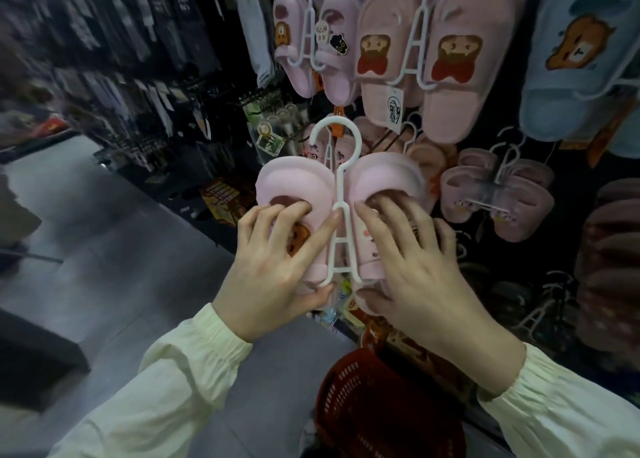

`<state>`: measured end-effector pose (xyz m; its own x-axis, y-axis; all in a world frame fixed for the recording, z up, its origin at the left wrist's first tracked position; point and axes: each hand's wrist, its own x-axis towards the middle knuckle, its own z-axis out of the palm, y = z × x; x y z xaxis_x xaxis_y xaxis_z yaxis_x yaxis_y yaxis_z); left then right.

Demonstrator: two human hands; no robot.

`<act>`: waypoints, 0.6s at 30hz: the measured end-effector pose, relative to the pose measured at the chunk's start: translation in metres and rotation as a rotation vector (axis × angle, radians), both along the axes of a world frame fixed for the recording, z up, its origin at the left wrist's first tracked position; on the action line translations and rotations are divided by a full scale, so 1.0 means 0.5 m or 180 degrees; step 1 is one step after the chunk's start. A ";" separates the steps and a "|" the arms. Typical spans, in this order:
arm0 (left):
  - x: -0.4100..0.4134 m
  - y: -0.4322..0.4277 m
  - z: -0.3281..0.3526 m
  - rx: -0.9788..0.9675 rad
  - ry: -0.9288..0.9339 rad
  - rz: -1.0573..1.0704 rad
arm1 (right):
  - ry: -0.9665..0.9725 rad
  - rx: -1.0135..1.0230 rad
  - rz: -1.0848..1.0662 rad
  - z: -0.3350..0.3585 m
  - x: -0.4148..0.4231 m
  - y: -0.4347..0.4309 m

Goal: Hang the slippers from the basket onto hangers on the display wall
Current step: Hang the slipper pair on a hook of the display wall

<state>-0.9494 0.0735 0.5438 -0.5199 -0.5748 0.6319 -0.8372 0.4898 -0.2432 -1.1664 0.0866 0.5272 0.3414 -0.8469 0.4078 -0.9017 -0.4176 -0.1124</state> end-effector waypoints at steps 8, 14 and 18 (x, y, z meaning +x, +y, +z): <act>0.075 -0.076 0.004 0.0030 0.0010 -0.0129 | 0.0178 -0.0162 0.0097 0.015 0.063 -0.080; 0.141 -0.187 0.030 -0.0042 -0.0091 -0.0158 | 0.0336 -0.0409 -0.0127 0.047 0.125 -0.165; 0.183 -0.285 0.057 -0.0201 -0.0145 -0.0157 | 0.0501 -0.0685 -0.0387 0.083 0.174 -0.237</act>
<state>-0.8576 -0.0689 0.5720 -0.5757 -0.5076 0.6410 -0.7997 0.5128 -0.3123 -1.0794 -0.0317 0.5688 0.3160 -0.7852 0.5325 -0.9459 -0.3045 0.1123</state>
